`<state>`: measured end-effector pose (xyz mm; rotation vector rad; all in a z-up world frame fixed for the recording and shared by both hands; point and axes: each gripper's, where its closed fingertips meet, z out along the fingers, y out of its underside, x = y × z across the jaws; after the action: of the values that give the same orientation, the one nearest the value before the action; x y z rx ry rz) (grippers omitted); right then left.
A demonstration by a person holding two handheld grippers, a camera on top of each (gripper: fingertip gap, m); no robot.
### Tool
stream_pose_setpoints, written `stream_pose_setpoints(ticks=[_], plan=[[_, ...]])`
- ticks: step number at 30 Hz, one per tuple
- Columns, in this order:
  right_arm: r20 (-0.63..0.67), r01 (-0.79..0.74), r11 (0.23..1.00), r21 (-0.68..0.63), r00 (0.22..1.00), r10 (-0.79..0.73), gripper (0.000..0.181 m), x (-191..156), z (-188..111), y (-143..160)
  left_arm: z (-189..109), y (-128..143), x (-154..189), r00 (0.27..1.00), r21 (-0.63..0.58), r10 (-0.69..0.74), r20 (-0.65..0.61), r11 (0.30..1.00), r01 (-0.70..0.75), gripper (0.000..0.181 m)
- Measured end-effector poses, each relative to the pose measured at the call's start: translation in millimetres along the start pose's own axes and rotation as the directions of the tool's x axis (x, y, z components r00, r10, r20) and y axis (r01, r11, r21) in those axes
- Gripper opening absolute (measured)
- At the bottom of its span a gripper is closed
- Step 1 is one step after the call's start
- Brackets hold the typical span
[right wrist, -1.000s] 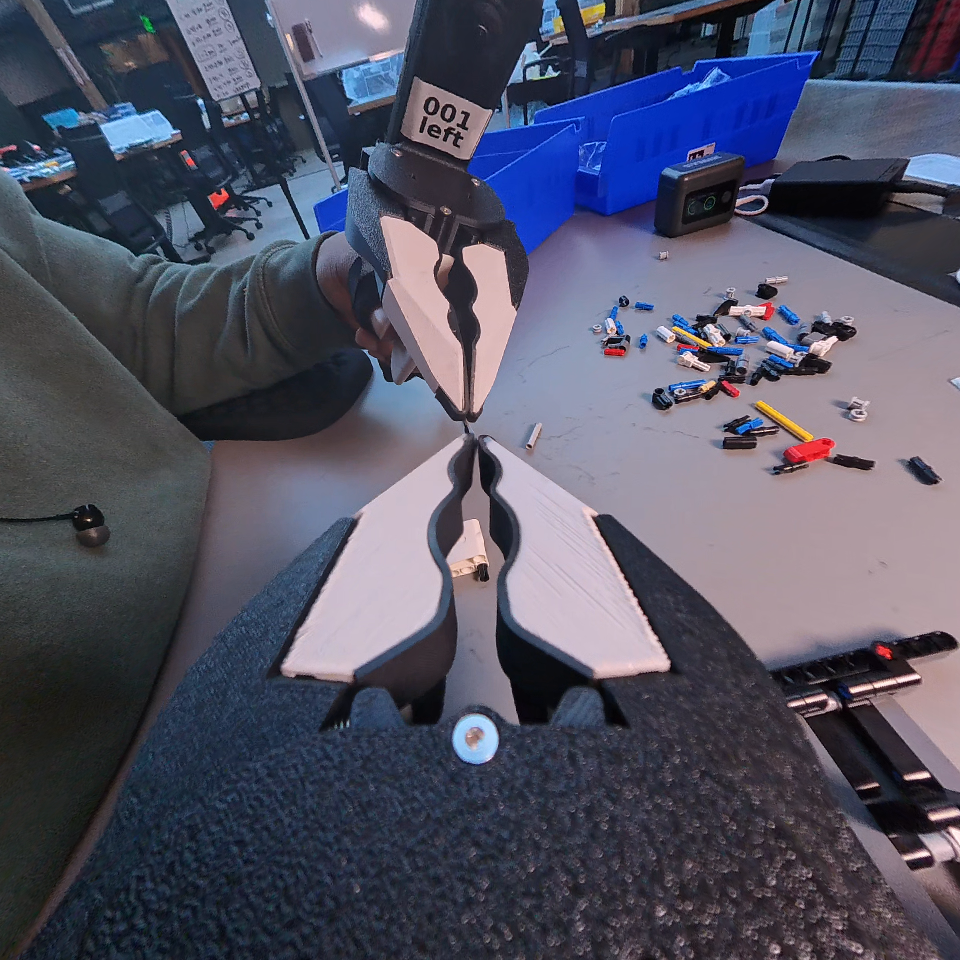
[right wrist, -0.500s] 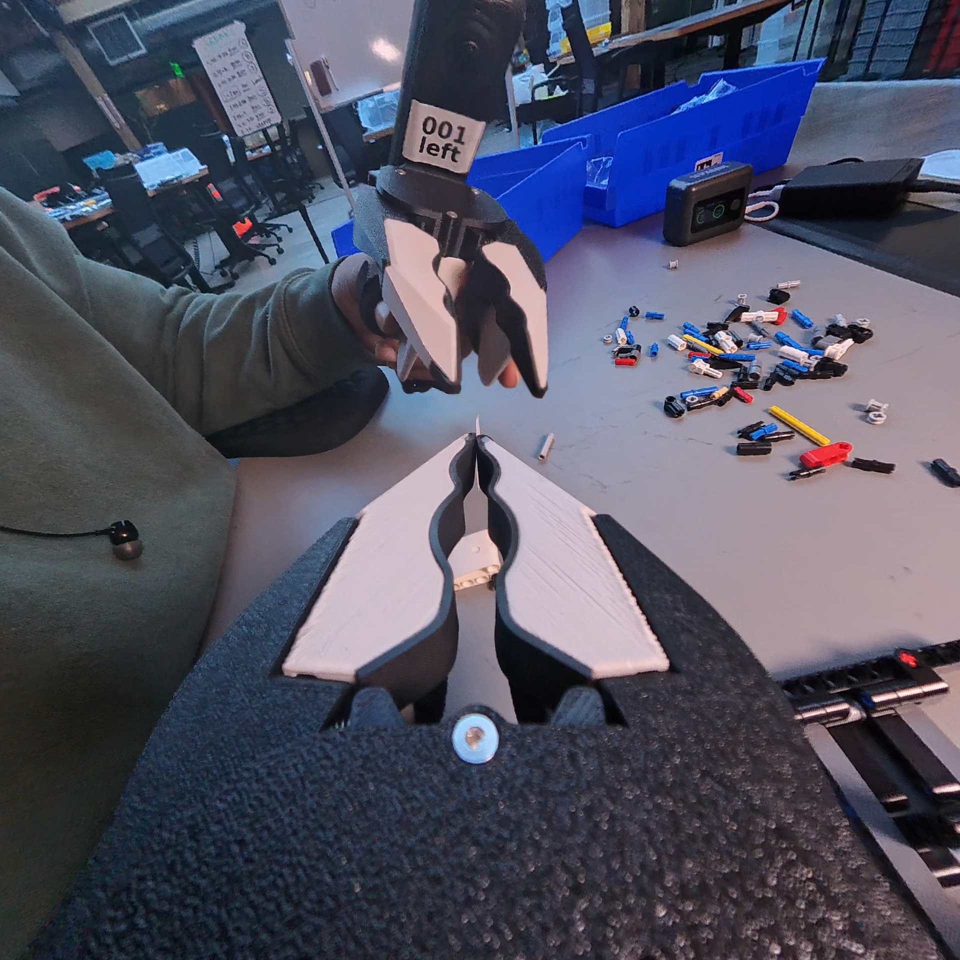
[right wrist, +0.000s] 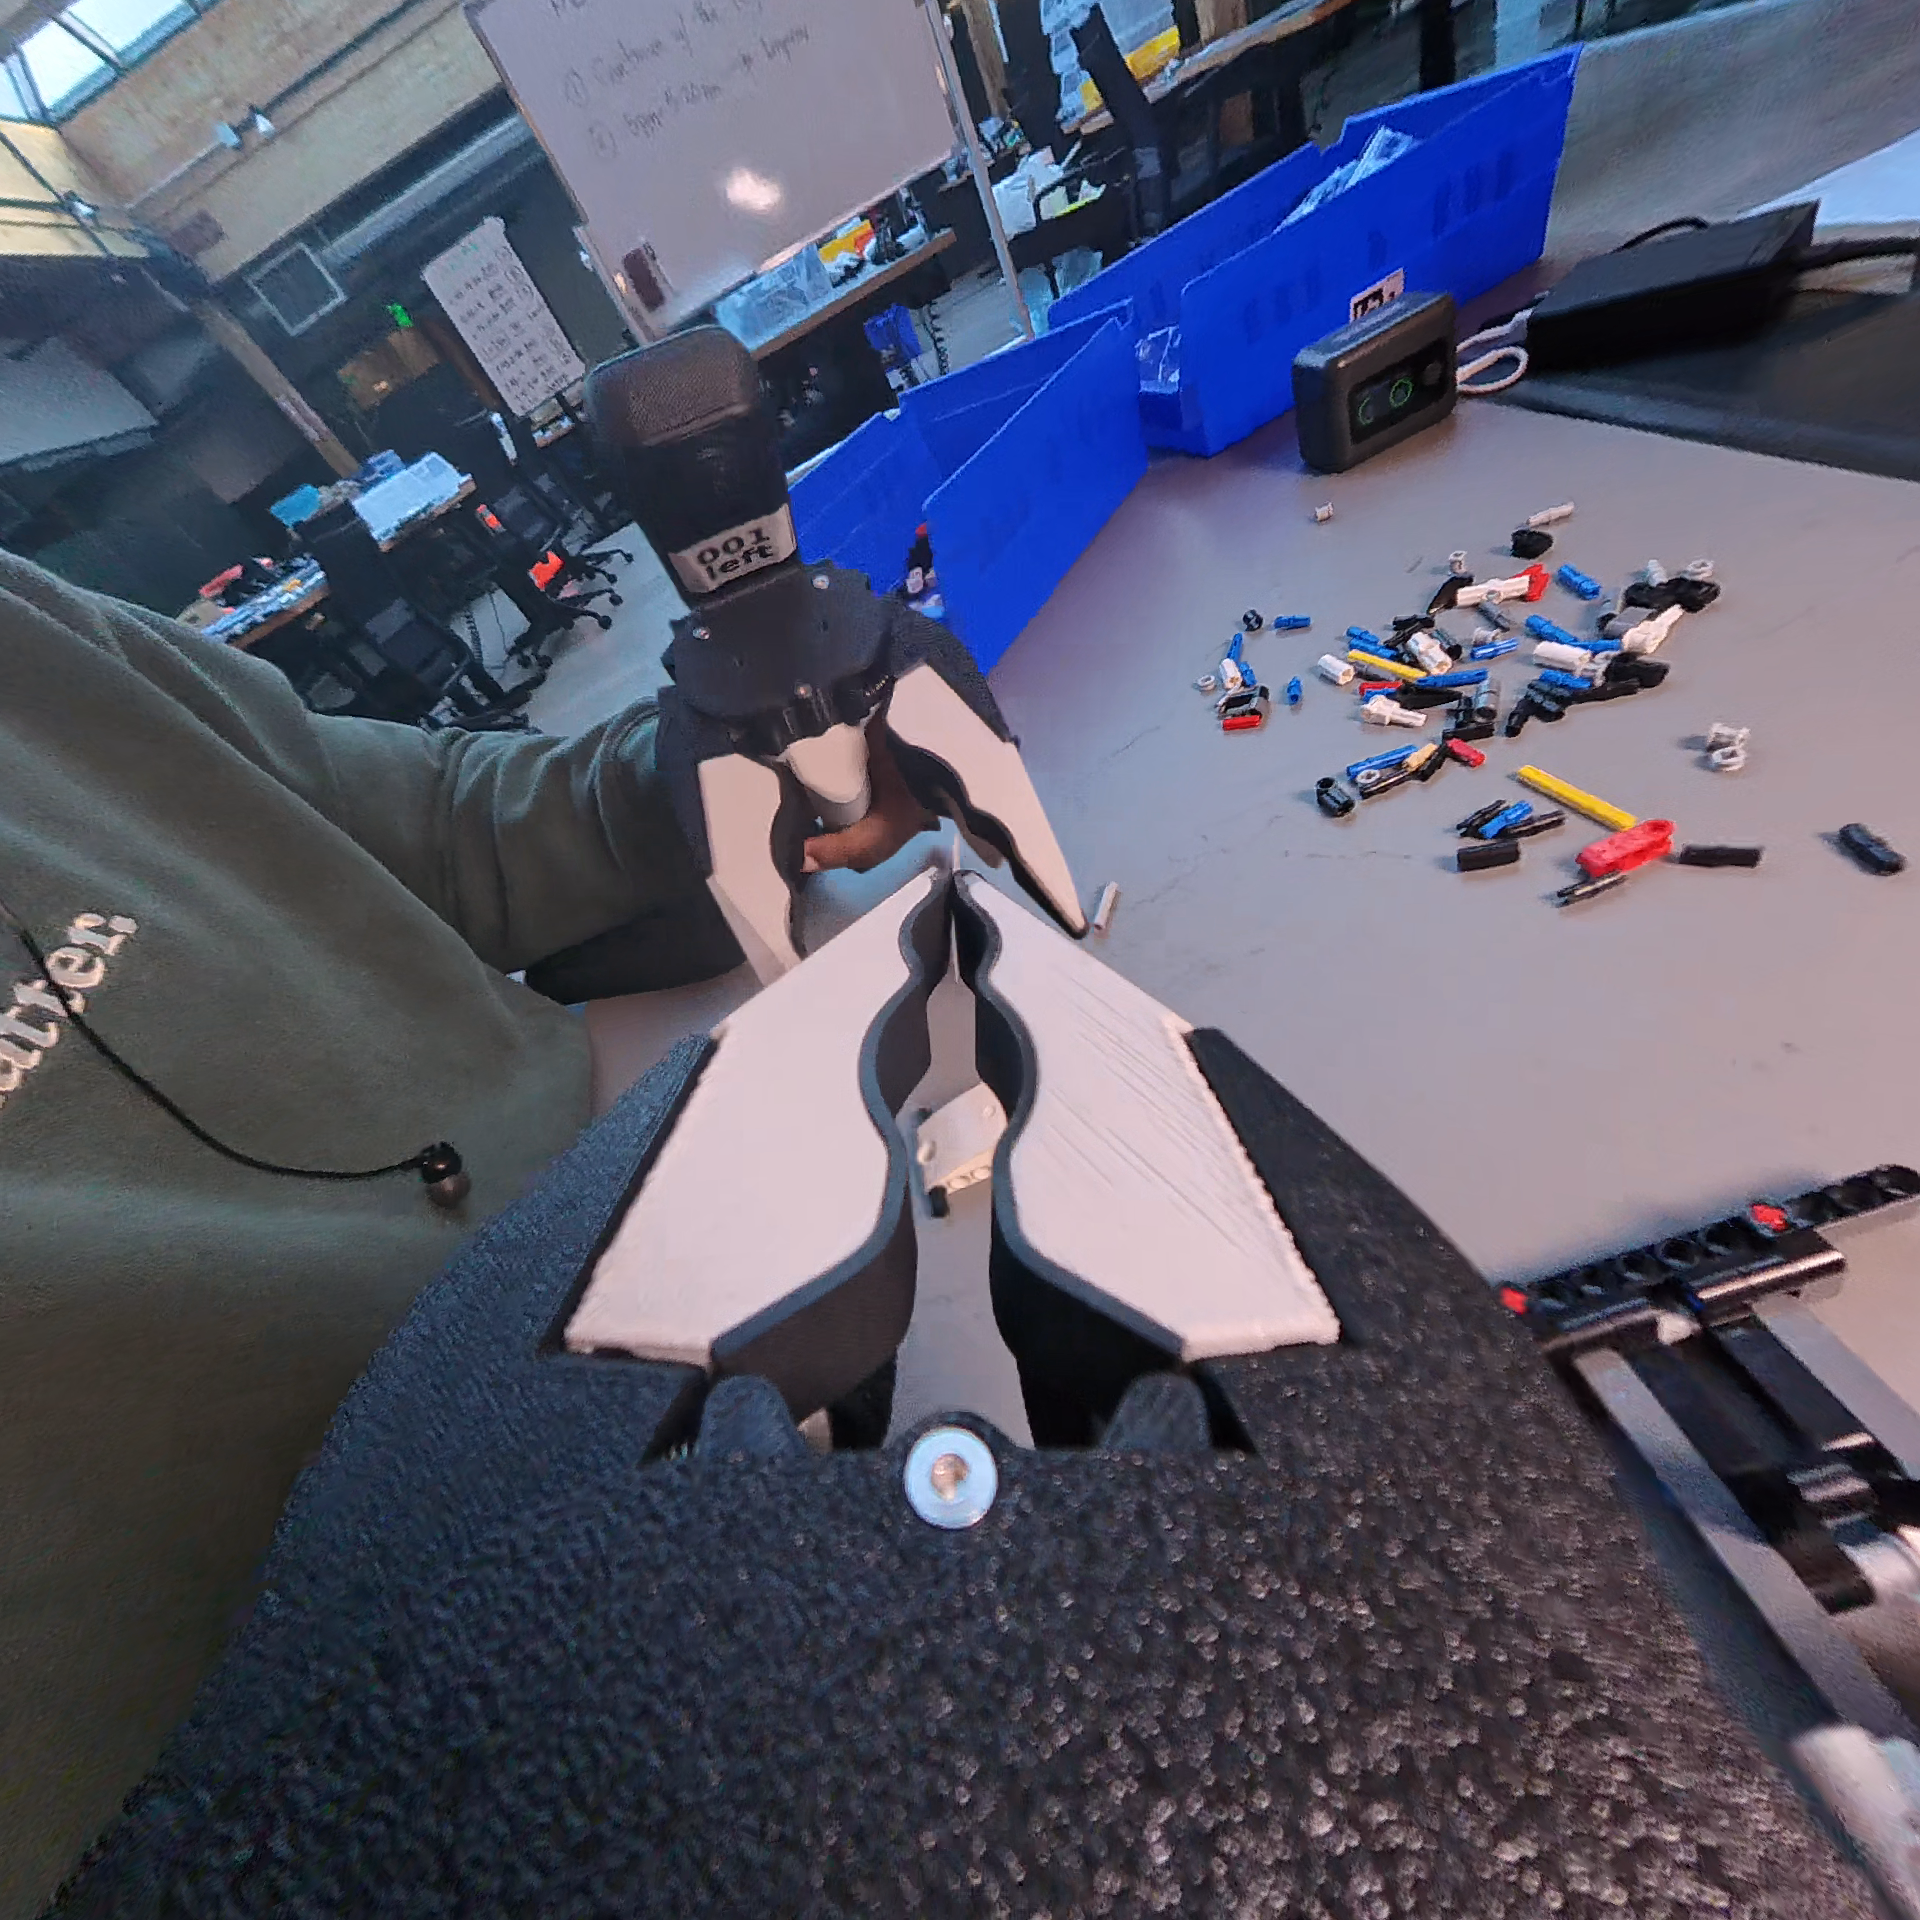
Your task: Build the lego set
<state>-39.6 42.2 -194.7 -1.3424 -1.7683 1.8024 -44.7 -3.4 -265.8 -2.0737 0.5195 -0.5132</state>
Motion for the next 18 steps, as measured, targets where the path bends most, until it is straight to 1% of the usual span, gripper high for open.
stream_pose_setpoints(ticks=[3,6,8,11,14,18], plan=[[0.051,-0.116,0.992,-0.045,0.992,0.118,0.000,-1.1,9.4,14.7,11.5,17.7,4.3,0.999,-0.090,0.032,-0.019,0.995,-0.034,0.084],[0.095,-0.225,0.969,-0.100,0.967,0.234,0.000,-1.9,17.6,32.7,18.8,27.8,10.0,0.998,-0.136,0.054,-0.039,0.989,-0.059,0.080],[0.123,-0.272,0.953,-0.137,0.949,0.289,0.000,-5.1,21.4,42.4,22.9,33.2,10.8,0.996,-0.167,0.089,-0.028,0.982,-0.093,0.078],[0.131,-0.310,0.932,-0.188,0.933,0.336,0.000,-8.0,27.0,54.9,27.8,41.0,9.9,0.991,-0.214,0.135,-0.011,0.967,-0.134,0.073],[0.118,-0.352,0.909,-0.224,0.916,0.384,0.000,-8.7,32.7,64.4,28.8,40.0,9.2,0.988,-0.213,0.157,-0.004,0.965,-0.154,0.069],[0.080,-0.380,0.891,-0.249,0.909,0.410,0.000,-6.1,36.4,75.0,28.3,38.4,8.9,0.985,-0.204,0.175,0.000,0.964,-0.172,0.063]])
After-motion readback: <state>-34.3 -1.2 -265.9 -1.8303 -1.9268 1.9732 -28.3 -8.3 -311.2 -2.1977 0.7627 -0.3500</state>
